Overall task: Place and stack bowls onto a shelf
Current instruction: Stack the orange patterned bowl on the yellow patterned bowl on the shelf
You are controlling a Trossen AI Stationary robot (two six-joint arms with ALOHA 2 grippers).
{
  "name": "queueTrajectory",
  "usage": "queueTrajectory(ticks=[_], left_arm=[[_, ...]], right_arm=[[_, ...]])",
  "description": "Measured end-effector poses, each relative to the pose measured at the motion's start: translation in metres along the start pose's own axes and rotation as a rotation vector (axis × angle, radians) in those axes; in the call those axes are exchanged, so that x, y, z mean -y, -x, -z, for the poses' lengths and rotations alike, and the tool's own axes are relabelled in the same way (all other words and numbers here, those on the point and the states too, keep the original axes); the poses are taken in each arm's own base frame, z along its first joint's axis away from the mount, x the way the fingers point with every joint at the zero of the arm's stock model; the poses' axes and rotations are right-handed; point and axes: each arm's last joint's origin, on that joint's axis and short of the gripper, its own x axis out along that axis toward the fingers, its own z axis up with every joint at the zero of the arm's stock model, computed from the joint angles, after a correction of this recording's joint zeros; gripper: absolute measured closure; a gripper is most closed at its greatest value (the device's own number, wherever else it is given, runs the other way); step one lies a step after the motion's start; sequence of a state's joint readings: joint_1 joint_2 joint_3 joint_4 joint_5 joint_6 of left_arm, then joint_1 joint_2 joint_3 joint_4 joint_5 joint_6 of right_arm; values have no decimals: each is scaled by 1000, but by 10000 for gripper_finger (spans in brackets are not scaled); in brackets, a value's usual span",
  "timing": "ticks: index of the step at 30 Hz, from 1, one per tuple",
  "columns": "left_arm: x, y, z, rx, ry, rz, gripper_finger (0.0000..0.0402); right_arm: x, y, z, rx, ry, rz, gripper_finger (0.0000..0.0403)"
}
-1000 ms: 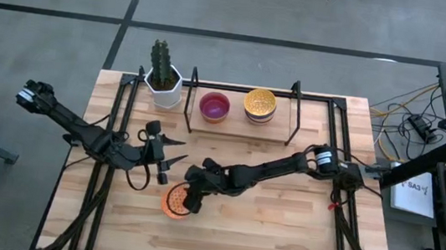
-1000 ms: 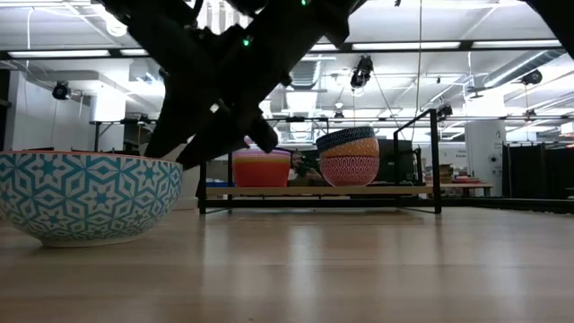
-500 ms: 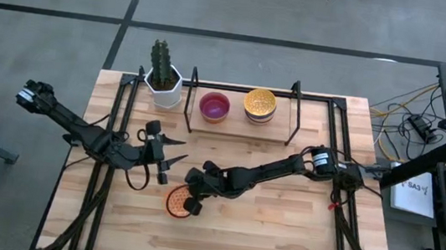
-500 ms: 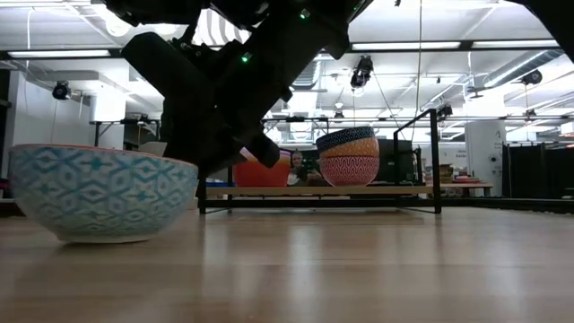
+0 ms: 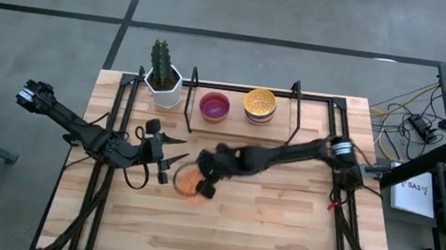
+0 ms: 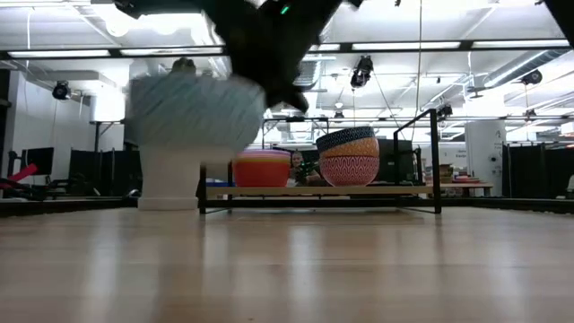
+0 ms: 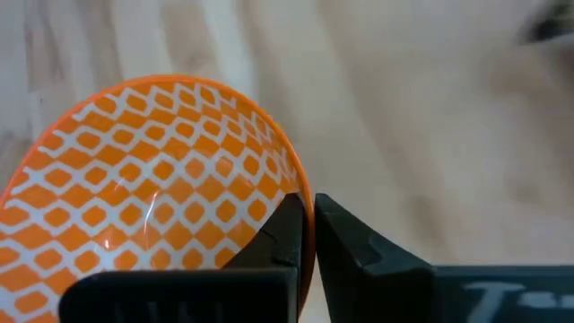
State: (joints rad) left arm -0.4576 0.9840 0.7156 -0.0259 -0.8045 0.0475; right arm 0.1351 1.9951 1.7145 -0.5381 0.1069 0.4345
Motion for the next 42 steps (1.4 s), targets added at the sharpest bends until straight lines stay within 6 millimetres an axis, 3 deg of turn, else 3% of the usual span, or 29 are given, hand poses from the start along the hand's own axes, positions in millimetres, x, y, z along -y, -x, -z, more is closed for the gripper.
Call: queueTrajectory(ticks=[4,9,12,16,21,26,34,42], left_arm=[[0,0,-1,1,1,0,244],[0,0,-1,1,1,0,244],[0,0,-1,1,1,0,244],[0,0,-1,1,1,0,244],[0,0,-1,2,-3,0,244],[0,-1,-1,2,-14,0,244],[0,-1,-1,1,-17,-1,244],[0,-1,0,0,-21,-1,244]], right_arm=[[32,57,-20,31,-57,100,392],[92,131,-39,94,-167,214,393],[138,161,-39,87,-263,311,393],[203,187,-32,61,-413,442,393],[260,197,-22,31,-523,498,393],[287,189,-18,5,-546,503,391],[297,165,-13,-79,-524,504,374],[298,162,-13,-84,-523,509,334]])
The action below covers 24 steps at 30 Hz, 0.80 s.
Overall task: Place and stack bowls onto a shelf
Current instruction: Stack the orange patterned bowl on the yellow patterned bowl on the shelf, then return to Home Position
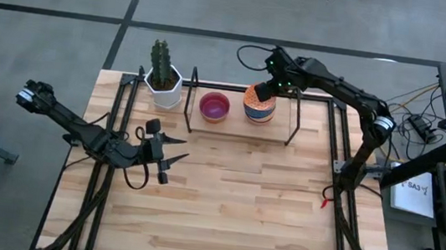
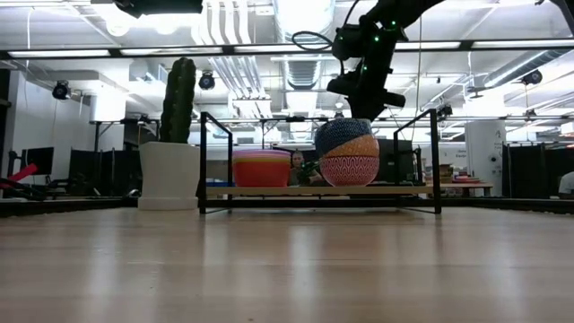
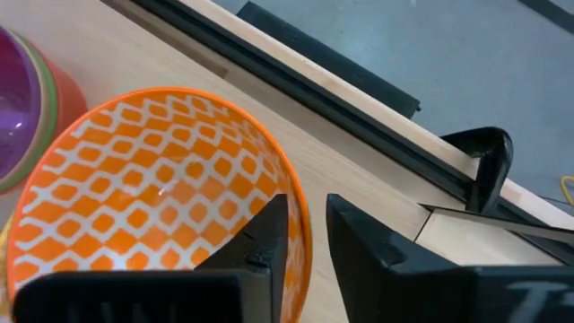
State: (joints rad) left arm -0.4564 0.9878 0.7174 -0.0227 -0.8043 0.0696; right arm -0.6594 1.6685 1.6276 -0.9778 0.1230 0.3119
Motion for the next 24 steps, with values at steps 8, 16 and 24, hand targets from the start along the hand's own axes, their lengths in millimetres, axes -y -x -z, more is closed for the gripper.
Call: queueTrajectory(ticks=[8,16,24], left_arm=[[0,0,0,-1,-1,0,244],[0,0,1,-3,-3,0,244],[1,0,3,-6,-6,0,244]], right_arm=[[-1,2,1,-17,-9,-44,344],[-8,4,4,-31,-10,-78,364],[-5,12,3,9,-22,-30,345]])
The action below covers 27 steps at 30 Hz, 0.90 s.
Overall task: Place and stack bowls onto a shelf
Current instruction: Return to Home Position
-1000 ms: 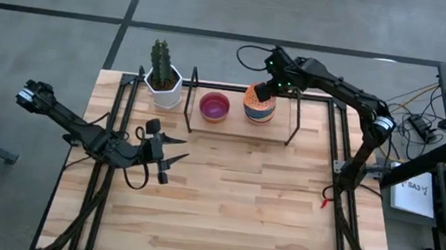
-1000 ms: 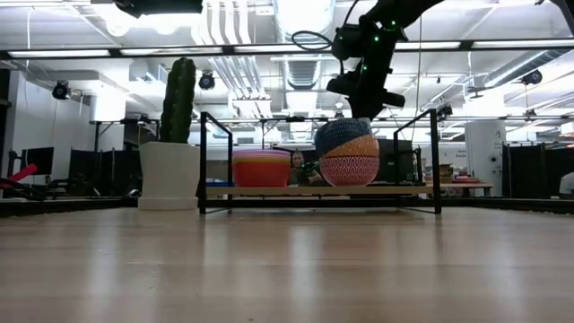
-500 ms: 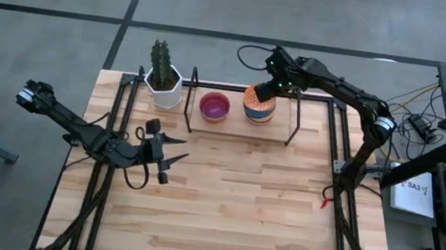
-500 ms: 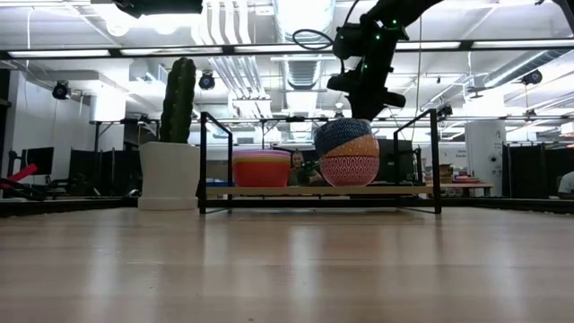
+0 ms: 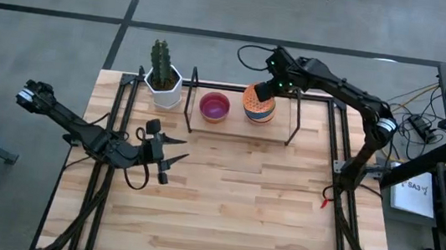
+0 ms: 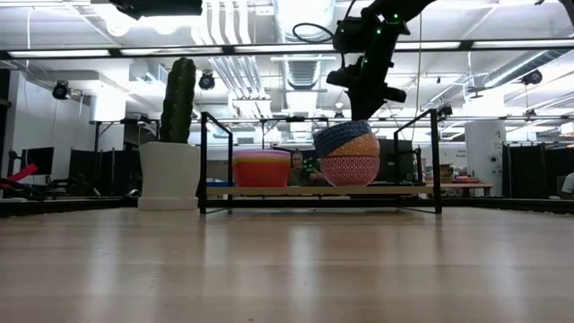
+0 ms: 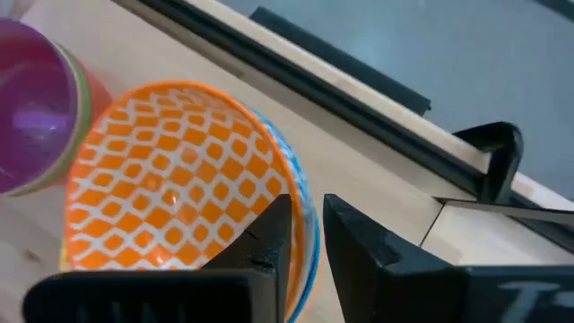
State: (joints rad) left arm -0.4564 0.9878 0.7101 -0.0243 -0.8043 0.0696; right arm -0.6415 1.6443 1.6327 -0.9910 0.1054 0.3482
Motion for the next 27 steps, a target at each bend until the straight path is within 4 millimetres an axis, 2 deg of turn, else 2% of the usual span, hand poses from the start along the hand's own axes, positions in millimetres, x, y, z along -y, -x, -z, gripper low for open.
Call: queueTrajectory(ticks=[7,10,13,20,27], left_arm=[[0,0,0,0,-4,0,244],[0,0,0,0,-4,0,244],[0,0,0,0,-4,0,244],[0,0,0,0,-4,0,244],[0,0,0,0,-4,0,244]], right_arm=[[2,21,-4,69,-7,2,319],[1,29,-5,110,16,-12,322],[-10,31,-7,195,69,-53,334],[-53,10,-5,426,240,-168,384],[-58,-19,-1,474,254,-74,394]])
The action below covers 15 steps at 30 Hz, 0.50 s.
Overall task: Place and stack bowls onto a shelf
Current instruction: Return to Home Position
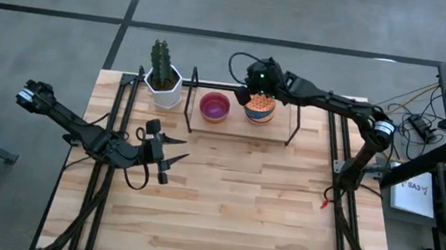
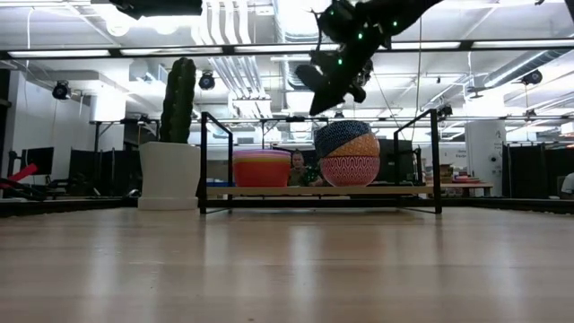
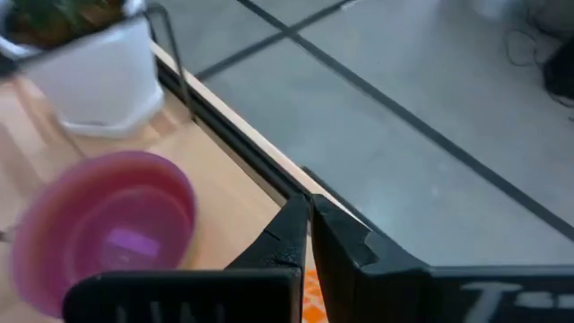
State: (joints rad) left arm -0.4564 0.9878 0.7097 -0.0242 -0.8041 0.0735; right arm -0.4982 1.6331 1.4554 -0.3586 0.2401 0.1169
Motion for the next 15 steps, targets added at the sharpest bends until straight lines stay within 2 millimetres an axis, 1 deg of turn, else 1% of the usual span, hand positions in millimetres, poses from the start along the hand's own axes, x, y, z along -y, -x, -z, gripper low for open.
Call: queueTrajectory(ticks=[4,7,12,15], left_arm=[[0,0,0,-2,-2,0,244],[0,0,0,-2,-2,0,244],[0,0,0,-4,-3,0,244],[0,0,1,-5,-4,0,244]], right_arm=[[2,-11,14,-51,10,34,394],[5,-16,22,-78,-2,43,394],[8,-20,32,-107,-15,54,394],[8,-20,32,-110,-26,55,394]])
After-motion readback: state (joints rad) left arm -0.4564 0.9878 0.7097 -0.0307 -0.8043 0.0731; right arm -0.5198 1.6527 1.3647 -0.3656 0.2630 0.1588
